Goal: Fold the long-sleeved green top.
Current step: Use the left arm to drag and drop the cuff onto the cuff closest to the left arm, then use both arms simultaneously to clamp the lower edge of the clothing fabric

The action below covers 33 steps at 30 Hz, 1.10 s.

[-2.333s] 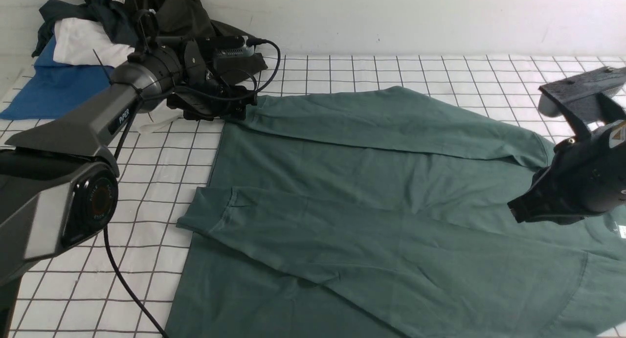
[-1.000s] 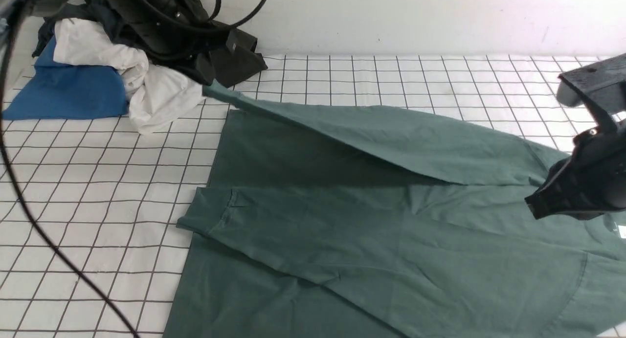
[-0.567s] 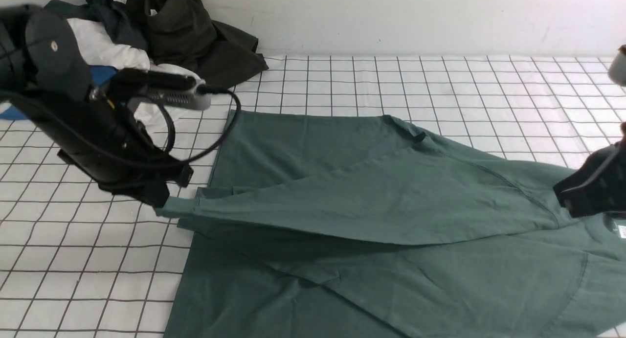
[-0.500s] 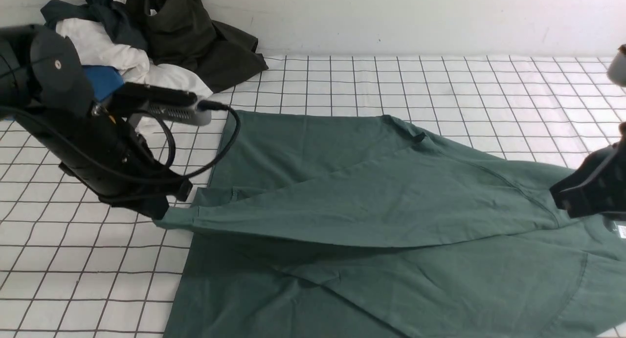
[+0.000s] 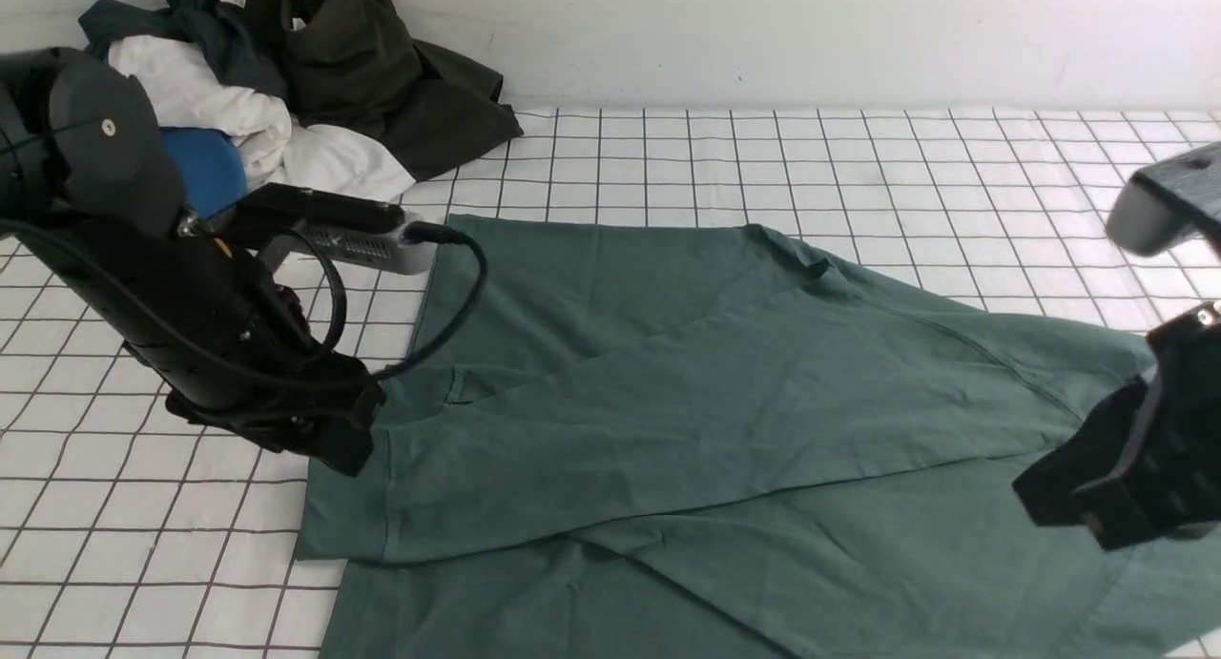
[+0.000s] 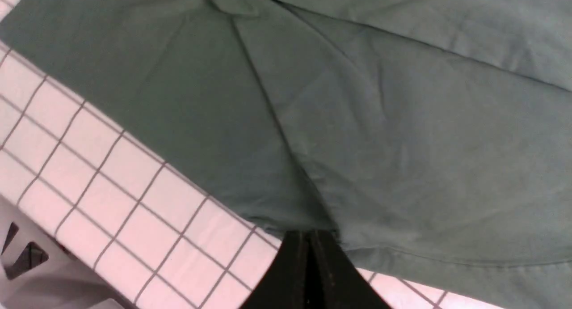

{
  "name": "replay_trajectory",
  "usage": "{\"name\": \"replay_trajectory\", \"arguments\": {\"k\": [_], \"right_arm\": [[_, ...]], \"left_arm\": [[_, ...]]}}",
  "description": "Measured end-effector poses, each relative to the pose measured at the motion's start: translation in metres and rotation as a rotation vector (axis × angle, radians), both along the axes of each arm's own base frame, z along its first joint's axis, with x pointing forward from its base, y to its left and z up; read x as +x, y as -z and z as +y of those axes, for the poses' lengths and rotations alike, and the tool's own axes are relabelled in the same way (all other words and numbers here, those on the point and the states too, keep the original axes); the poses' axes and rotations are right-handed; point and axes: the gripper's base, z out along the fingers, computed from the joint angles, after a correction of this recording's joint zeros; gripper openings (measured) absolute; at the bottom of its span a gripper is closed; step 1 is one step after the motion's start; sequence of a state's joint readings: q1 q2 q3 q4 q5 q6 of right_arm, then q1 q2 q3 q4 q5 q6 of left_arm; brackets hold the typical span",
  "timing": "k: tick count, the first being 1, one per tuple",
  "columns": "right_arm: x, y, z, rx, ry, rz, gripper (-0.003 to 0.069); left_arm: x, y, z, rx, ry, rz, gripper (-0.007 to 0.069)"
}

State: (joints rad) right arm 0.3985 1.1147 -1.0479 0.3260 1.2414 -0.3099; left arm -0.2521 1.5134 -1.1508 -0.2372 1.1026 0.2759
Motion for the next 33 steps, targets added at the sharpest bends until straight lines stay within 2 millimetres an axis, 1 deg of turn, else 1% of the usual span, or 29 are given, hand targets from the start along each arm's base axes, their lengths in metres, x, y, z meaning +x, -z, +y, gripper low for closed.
{"name": "replay_trajectory", "arguments": {"k": [1, 2, 3, 4, 5, 7, 8, 9, 11, 12, 13, 14, 17, 18, 19, 22, 25, 28, 31, 33], "right_arm": [[-0.007, -0.001, 0.006, 0.004, -0.040, -0.004, -0.0014], [-0.009, -0.001, 0.007, 0.004, -0.047, -0.006, -0.0014], [-0.014, -0.001, 0.010, 0.004, -0.071, -0.006, -0.0014], [-0.023, -0.001, 0.015, 0.005, -0.112, -0.011, -0.0014], [-0.029, 0.000, 0.016, 0.005, -0.133, -0.015, -0.0014], [-0.042, 0.001, 0.018, 0.002, -0.184, -0.022, -0.0014], [-0.046, 0.002, 0.017, -0.001, -0.196, -0.026, -0.0014], [-0.051, 0.003, 0.016, -0.005, -0.206, -0.033, -0.0014], [-0.055, 0.005, 0.011, -0.022, -0.214, -0.048, -0.0014], [-0.055, 0.005, 0.011, -0.024, -0.214, -0.050, -0.0014], [-0.057, 0.006, 0.008, -0.042, -0.213, -0.060, -0.0014], [-0.056, 0.007, 0.007, -0.057, -0.211, -0.065, -0.0014], [-0.056, 0.011, 0.005, -0.074, -0.203, -0.062, -0.0014], [-0.056, 0.011, 0.005, -0.075, -0.201, -0.060, -0.0014], [-0.056, 0.013, 0.005, -0.078, -0.195, -0.051, -0.0014], [-0.056, 0.017, 0.005, -0.085, -0.192, -0.038, -0.0014], [-0.057, 0.020, 0.004, -0.089, -0.192, -0.029, -0.0014], [-0.057, 0.021, 0.004, -0.091, -0.192, -0.026, -0.0014], [-0.057, 0.022, 0.004, -0.092, -0.192, -0.025, -0.0014], [-0.057, 0.022, 0.004, -0.092, -0.192, -0.025, -0.0014]], "left_arm": [[-0.014, -0.006, -0.012, 0.021, 0.085, 0.011, 0.0436], [-0.018, -0.006, -0.017, 0.025, 0.112, 0.012, 0.0436], [-0.026, -0.009, -0.023, 0.038, 0.158, 0.012, 0.0433], [-0.047, -0.009, -0.038, 0.075, 0.278, 0.012, 0.0422], [-0.057, -0.006, -0.044, 0.094, 0.335, 0.022, 0.0417], [-0.081, 0.008, -0.052, 0.168, 0.456, 0.052, 0.0401], [-0.088, 0.013, -0.054, 0.192, 0.495, 0.061, 0.0400], [-0.099, 0.025, -0.054, 0.233, 0.551, 0.093, 0.0397], [-0.112, 0.041, -0.053, 0.279, 0.624, 0.130, 0.0394], [-0.113, 0.043, -0.052, 0.283, 0.628, 0.133, 0.0394], [-0.118, 0.053, -0.050, 0.294, 0.669, 0.132, 0.0394], [-0.119, 0.061, -0.049, 0.293, 0.692, 0.107, 0.0395], [-0.117, 0.077, -0.050, 0.275, 0.721, 0.030, 0.0412], [-0.117, 0.078, -0.050, 0.275, 0.722, 0.027, 0.0417], [-0.114, 0.086, -0.052, 0.267, 0.725, -0.006, 0.0438], [-0.110, 0.103, -0.055, 0.273, 0.732, -0.006, 0.0485], [-0.104, 0.117, -0.057, 0.305, 0.746, 0.003, 0.0500], [-0.100, 0.125, -0.058, 0.334, 0.706, 0.031, 0.0498], [-0.100, 0.126, -0.057, 0.342, 0.644, 0.053, 0.0491], [-0.100, 0.126, -0.057, 0.348, 0.591, 0.064, 0.0470]]}}
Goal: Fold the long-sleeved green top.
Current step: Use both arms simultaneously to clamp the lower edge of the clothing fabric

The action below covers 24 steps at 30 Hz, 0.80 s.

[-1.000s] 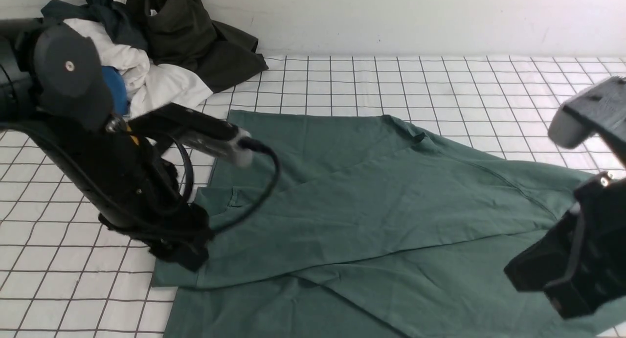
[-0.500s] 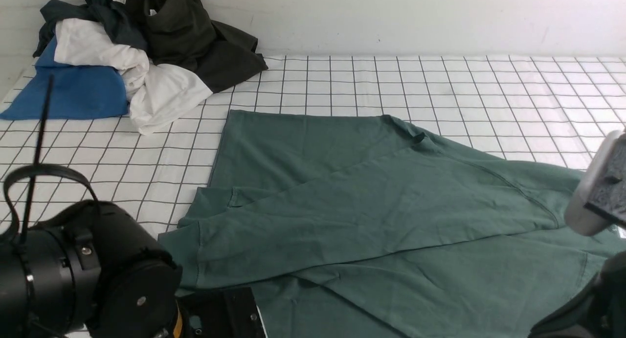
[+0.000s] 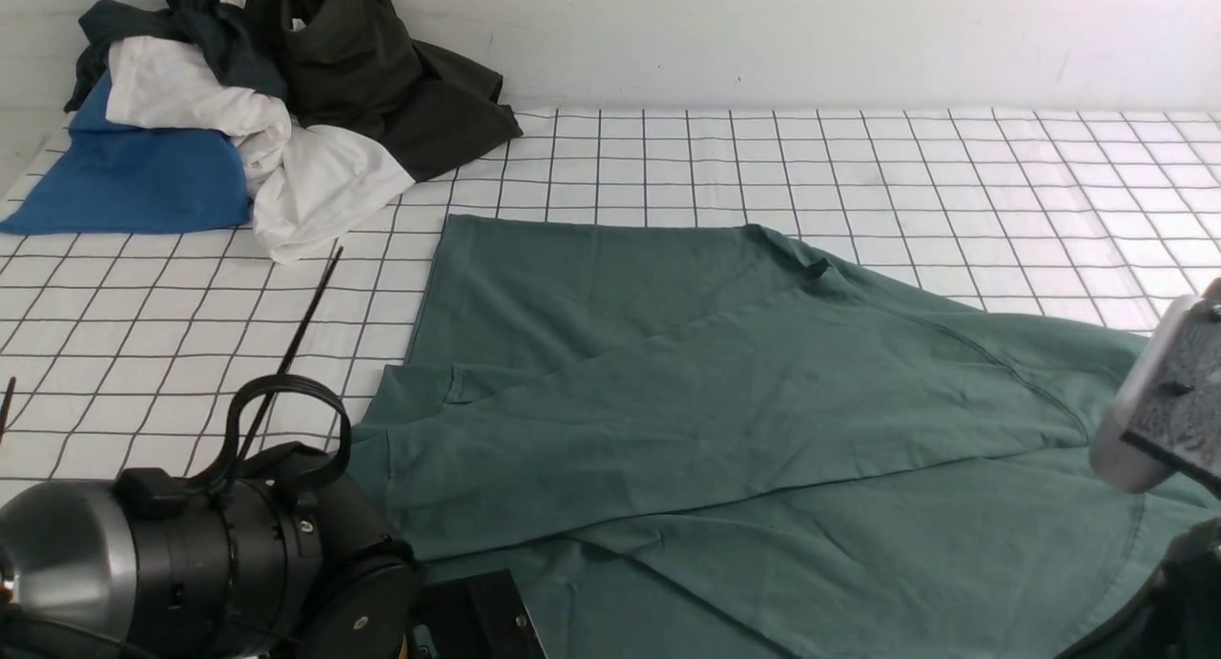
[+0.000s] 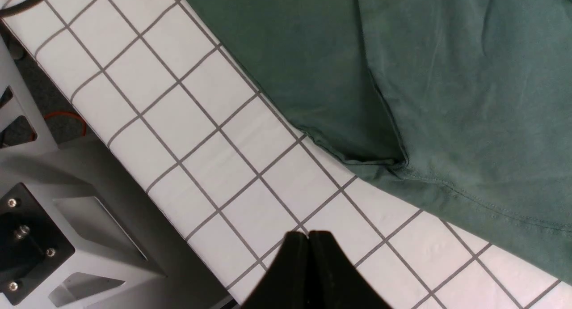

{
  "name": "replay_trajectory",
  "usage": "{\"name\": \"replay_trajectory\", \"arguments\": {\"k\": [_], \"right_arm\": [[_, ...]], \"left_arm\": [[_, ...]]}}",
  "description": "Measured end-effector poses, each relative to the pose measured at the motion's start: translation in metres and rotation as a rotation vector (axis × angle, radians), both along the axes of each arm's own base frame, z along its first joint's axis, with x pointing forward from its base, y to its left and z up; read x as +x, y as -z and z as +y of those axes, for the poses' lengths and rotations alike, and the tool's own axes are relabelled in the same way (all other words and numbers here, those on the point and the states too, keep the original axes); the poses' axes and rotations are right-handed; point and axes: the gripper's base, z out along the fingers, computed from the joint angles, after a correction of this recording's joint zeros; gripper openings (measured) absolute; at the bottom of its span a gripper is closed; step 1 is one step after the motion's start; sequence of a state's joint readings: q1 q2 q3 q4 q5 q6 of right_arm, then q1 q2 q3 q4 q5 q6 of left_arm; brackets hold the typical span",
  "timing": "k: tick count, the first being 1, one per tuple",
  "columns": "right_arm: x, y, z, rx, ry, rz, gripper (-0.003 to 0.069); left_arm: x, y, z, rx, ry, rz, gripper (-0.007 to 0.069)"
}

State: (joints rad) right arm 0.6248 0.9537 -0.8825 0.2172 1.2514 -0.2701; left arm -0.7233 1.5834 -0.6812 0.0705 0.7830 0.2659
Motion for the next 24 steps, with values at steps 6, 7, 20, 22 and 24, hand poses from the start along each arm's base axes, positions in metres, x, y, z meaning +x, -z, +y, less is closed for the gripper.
{"name": "replay_trajectory", "arguments": {"k": [6, 7, 20, 22, 24], "right_arm": [[0.000, 0.000, 0.000, 0.000, 0.000, 0.000, -0.0014], [0.000, 0.000, 0.000, 0.000, 0.000, 0.000, -0.0014], [0.000, 0.000, 0.000, 0.006, 0.001, 0.005, -0.0014], [0.000, 0.000, 0.000, 0.006, 0.001, 0.005, -0.0014], [0.000, 0.000, 0.000, 0.006, 0.001, 0.005, -0.0014]], "left_arm": [[-0.001, 0.000, 0.000, 0.004, -0.040, 0.002, 0.0395], [-0.001, 0.000, 0.000, 0.004, -0.041, 0.002, 0.0382], [0.006, -0.003, -0.003, 0.049, -0.075, 0.013, 0.0286], [0.008, -0.004, -0.003, 0.065, -0.063, 0.008, 0.0290], [0.010, -0.005, -0.003, 0.071, -0.050, 0.000, 0.0306]]}}
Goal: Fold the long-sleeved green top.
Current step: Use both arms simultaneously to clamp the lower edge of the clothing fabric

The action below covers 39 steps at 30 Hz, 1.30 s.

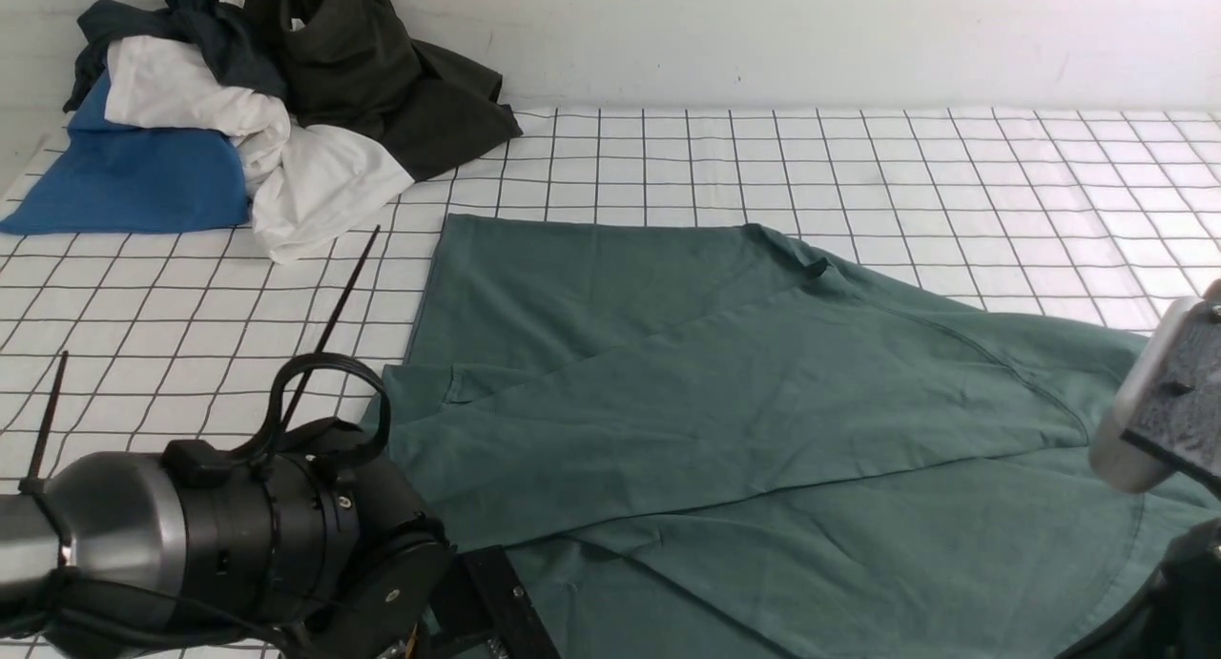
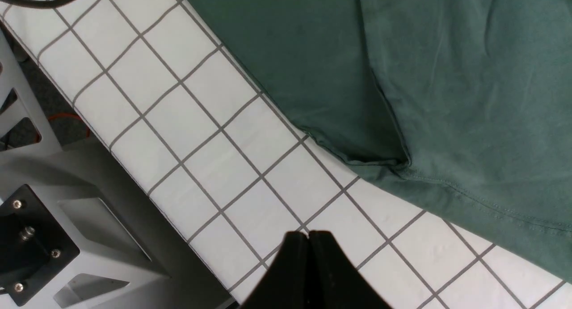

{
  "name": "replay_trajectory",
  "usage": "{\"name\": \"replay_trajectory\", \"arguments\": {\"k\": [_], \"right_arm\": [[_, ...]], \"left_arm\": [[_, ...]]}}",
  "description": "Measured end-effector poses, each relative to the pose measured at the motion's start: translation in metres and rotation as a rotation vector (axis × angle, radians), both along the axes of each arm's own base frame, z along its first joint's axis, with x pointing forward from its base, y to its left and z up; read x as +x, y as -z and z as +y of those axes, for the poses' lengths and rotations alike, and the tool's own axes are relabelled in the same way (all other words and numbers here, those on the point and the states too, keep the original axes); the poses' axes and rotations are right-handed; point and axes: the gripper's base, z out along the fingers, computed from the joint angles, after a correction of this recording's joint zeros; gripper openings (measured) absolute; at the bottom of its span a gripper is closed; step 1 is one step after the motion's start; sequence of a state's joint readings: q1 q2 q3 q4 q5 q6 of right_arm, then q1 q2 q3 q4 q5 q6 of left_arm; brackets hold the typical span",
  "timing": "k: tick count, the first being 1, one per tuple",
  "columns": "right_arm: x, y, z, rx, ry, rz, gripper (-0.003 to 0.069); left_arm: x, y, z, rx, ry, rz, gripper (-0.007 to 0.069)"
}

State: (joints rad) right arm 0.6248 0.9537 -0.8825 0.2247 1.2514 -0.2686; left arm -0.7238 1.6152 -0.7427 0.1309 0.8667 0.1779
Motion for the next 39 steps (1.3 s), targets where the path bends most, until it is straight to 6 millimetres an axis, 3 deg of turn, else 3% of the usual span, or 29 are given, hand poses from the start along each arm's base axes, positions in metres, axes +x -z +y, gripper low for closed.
{"name": "replay_trajectory", "arguments": {"k": [7, 14, 17, 18, 19, 21, 26, 30, 32, 35, 38, 39], "right_arm": [[0.000, 0.000, 0.000, 0.000, 0.000, 0.000, -0.0014], [0.000, 0.000, 0.000, 0.000, 0.000, 0.000, -0.0014], [0.000, 0.000, 0.000, -0.006, -0.001, -0.003, -0.0014], [0.000, 0.000, 0.000, -0.006, -0.001, -0.003, -0.0014], [0.001, 0.000, -0.001, -0.010, -0.001, -0.007, -0.0014], [0.001, 0.001, -0.001, -0.017, 0.000, -0.011, -0.0014], [0.003, 0.001, -0.004, -0.044, -0.001, -0.031, -0.0014], [0.004, 0.001, -0.006, -0.075, 0.000, -0.053, -0.0013], [0.005, 0.002, -0.007, -0.089, -0.004, -0.064, 0.0006], [0.005, 0.002, -0.007, -0.096, -0.023, -0.072, 0.0046], [0.005, 0.002, -0.007, -0.106, -0.063, -0.088, 0.0132], [0.005, 0.002, -0.007, -0.112, -0.085, -0.094, 0.0190]], "left_arm": [[0.010, 0.000, 0.008, -0.023, -0.018, -0.020, 0.0362], [0.019, 0.000, 0.015, -0.045, -0.058, -0.038, 0.0351], [0.019, 0.000, 0.015, -0.047, -0.059, -0.037, 0.0239], [0.019, 0.000, 0.015, -0.047, -0.059, -0.037, 0.0239], [0.019, 0.000, 0.015, -0.048, -0.061, -0.036, 0.0150], [0.019, 0.000, 0.015, -0.050, -0.063, -0.034, 0.0056], [0.018, -0.003, 0.016, -0.051, -0.062, -0.036, 0.0002], [0.010, -0.023, 0.023, -0.048, -0.081, -0.052, 0.0002], [0.002, -0.040, 0.034, -0.043, -0.113, -0.054, 0.0002], [-0.007, -0.047, 0.049, -0.023, -0.142, -0.035, 0.0002], [-0.021, -0.045, 0.068, 0.029, -0.158, 0.034, 0.0002], [-0.027, -0.042, 0.077, 0.047, -0.162, 0.062, 0.0002]]}}
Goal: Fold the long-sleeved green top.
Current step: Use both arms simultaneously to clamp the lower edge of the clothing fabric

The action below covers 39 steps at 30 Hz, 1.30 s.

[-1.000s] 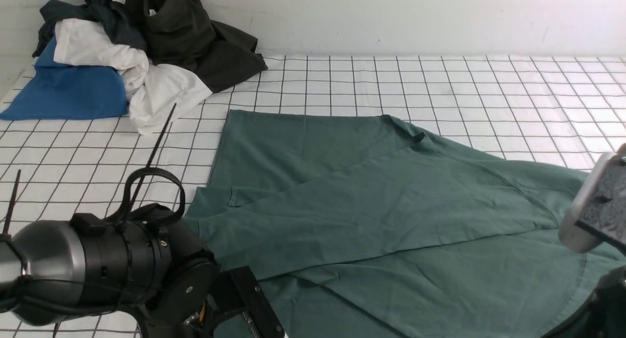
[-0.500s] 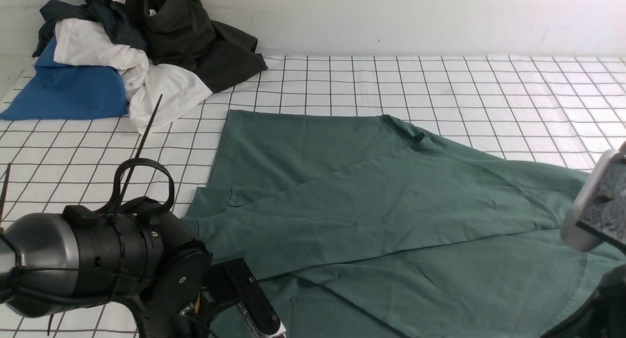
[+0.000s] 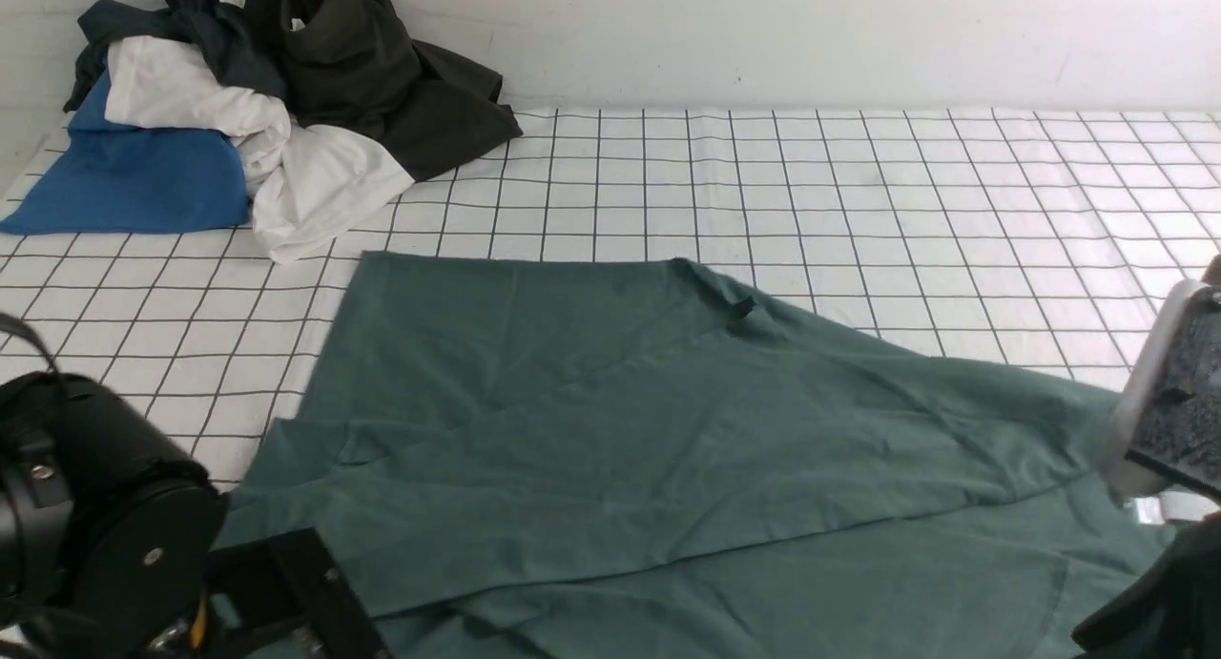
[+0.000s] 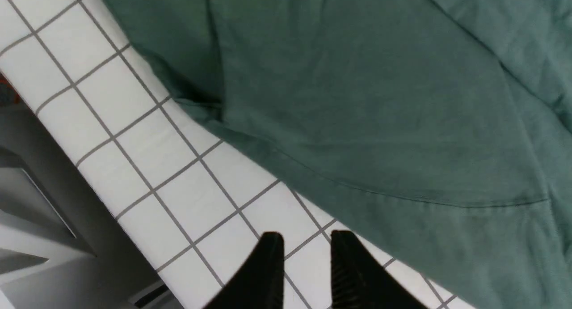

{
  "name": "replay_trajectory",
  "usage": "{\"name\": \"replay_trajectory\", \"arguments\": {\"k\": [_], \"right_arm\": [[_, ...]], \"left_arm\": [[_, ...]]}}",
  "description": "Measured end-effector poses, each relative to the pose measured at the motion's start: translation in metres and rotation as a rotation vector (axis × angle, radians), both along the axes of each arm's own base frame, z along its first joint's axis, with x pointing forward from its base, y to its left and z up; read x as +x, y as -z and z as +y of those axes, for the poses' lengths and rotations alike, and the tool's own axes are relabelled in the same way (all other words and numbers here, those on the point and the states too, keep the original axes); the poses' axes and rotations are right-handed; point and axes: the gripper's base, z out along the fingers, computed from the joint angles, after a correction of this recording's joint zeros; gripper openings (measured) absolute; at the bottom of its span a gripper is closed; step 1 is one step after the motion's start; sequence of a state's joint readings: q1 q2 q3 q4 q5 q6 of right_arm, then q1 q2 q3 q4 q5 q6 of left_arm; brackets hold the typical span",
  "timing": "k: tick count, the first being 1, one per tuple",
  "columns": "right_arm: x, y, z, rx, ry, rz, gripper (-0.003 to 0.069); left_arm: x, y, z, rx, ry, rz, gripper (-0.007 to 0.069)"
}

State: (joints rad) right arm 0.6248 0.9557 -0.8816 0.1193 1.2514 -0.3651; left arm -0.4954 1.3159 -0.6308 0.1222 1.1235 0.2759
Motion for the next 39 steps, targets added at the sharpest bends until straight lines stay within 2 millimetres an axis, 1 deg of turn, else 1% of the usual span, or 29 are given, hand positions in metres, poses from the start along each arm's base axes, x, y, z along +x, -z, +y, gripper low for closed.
{"name": "replay_trajectory", "arguments": {"k": [2, 3, 4, 5, 7, 9, 12, 16, 17, 19, 20, 23, 27, 28, 30, 33, 37, 38, 39], "right_arm": [[0.002, 0.001, 0.001, -0.017, -0.032, -0.006, 0.0293], [0.003, 0.003, 0.001, -0.028, -0.040, -0.004, 0.0330], [0.003, 0.003, 0.002, -0.032, -0.042, -0.004, 0.0349], [0.008, 0.007, 0.003, -0.066, -0.046, 0.003, 0.0424], [0.016, 0.014, 0.005, -0.112, -0.048, 0.019, 0.0481], [0.024, 0.023, 0.009, -0.157, -0.040, 0.048, 0.0518], [0.036, 0.039, 0.017, -0.199, -0.030, 0.112, 0.0533], [0.054, 0.066, 0.031, -0.248, -0.035, 0.193, 0.0535], [0.056, 0.069, 0.032, -0.253, -0.042, 0.197, 0.0535], [0.066, 0.090, 0.040, -0.303, -0.086, 0.260, 0.0535], [0.067, 0.093, 0.040, -0.310, -0.093, 0.268, 0.0535], [0.072, 0.118, 0.044, -0.352, -0.145, 0.318, 0.0535], [0.067, 0.144, 0.036, -0.401, -0.188, 0.298, 0.0535], [0.067, 0.146, 0.036, -0.400, -0.188, 0.288, 0.0535], [0.065, 0.159, 0.028, -0.432, -0.197, 0.227, 0.0535], [0.061, 0.167, 0.022, -0.443, -0.189, 0.201, 0.0535], [0.059, 0.169, 0.019, -0.435, -0.161, 0.172, 0.0514], [0.058, 0.169, 0.018, -0.434, -0.145, 0.174, 0.0485], [0.058, 0.169, 0.018, -0.433, -0.139, 0.174, 0.0479]], "left_arm": [[-0.005, 0.003, 0.008, 0.003, -0.014, 0.011, 0.0002], [-0.005, 0.003, 0.010, -0.001, -0.021, 0.006, 0.0002], [-0.005, 0.002, 0.011, -0.002, -0.023, 0.005, 0.0002], [-0.005, 0.002, 0.011, -0.015, -0.037, -0.004, 0.0002], [-0.005, 0.002, 0.011, -0.022, -0.039, -0.012, 0.0002], [-0.005, 0.002, 0.011, -0.025, -0.042, -0.010, 0.0002], [-0.005, 0.002, 0.010, -0.032, -0.047, -0.007, 0.0002], [-0.005, 0.003, 0.009, -0.053, -0.056, -0.013, 0.0002], [-0.005, 0.003, 0.008, -0.056, -0.057, -0.015, 0.0002], [-0.004, 0.003, 0.006, -0.076, -0.064, -0.026, 0.0002], [-0.004, 0.003, 0.006, -0.078, -0.065, -0.027, 0.0002], [-0.003, 0.003, 0.005, -0.095, -0.070, -0.039, 0.0002], [-0.002, 0.003, 0.004, -0.102, -0.073, -0.042, 0.0002], [-0.002, 0.003, 0.004, -0.104, -0.074, -0.043, 0.0002], [0.000, 0.003, 0.003, -0.117, -0.073, -0.064, 0.0002], [0.001, 0.003, 0.002, -0.126, -0.073, -0.080, 0.0002], [0.003, 0.003, 0.001, -0.135, -0.072, -0.094, 0.0002], [0.003, 0.003, 0.001, -0.138, -0.071, -0.100, 0.0002], [0.003, 0.004, 0.001, -0.139, -0.071, -0.100, 0.0002]]}}
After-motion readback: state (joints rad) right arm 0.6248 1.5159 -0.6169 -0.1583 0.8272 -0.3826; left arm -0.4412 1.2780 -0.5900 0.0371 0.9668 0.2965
